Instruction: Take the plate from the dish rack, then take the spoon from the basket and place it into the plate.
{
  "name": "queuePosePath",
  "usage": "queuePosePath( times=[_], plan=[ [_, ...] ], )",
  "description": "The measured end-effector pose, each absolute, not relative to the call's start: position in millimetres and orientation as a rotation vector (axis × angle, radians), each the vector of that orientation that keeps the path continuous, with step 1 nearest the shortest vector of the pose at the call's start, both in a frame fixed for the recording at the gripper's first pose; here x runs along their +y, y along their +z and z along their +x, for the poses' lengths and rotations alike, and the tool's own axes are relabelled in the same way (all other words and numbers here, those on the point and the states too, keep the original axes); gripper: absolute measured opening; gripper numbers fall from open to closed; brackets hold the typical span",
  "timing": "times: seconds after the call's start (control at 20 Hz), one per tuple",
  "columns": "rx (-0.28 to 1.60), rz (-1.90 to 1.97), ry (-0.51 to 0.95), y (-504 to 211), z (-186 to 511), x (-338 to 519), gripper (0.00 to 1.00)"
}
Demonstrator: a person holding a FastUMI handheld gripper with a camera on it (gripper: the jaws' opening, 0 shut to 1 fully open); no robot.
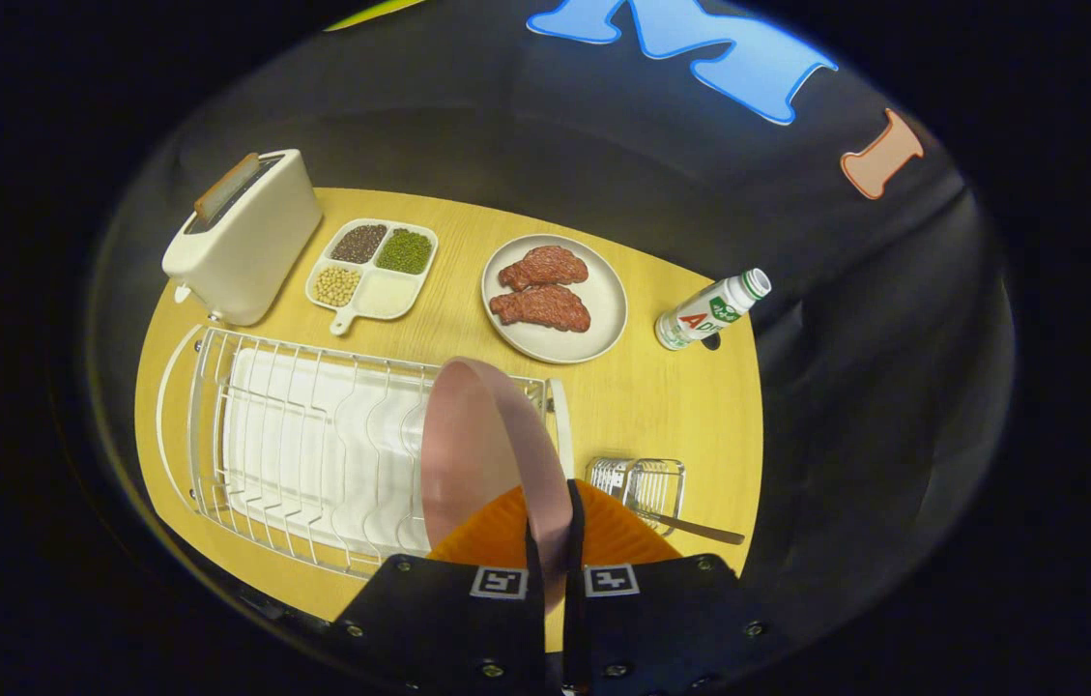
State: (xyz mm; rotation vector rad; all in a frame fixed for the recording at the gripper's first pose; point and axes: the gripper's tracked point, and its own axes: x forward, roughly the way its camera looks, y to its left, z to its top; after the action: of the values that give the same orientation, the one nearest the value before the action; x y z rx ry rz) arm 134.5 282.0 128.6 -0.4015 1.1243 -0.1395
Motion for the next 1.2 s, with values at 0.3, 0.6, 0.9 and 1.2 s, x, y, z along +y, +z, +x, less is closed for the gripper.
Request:
queuePosePath(
  times=[0.3,0.6,0.9,1.2],
  plan=[
    [1.087,-0.360,-0.086,155,125,277,0.07],
    [1.046,-0.189,0.034,182,75,263,0.07],
    [1.047,0.004,0.122,180,0,238,0.07],
    [1.081,0.169,0.193,136,-57,223,0.07]
  ],
)
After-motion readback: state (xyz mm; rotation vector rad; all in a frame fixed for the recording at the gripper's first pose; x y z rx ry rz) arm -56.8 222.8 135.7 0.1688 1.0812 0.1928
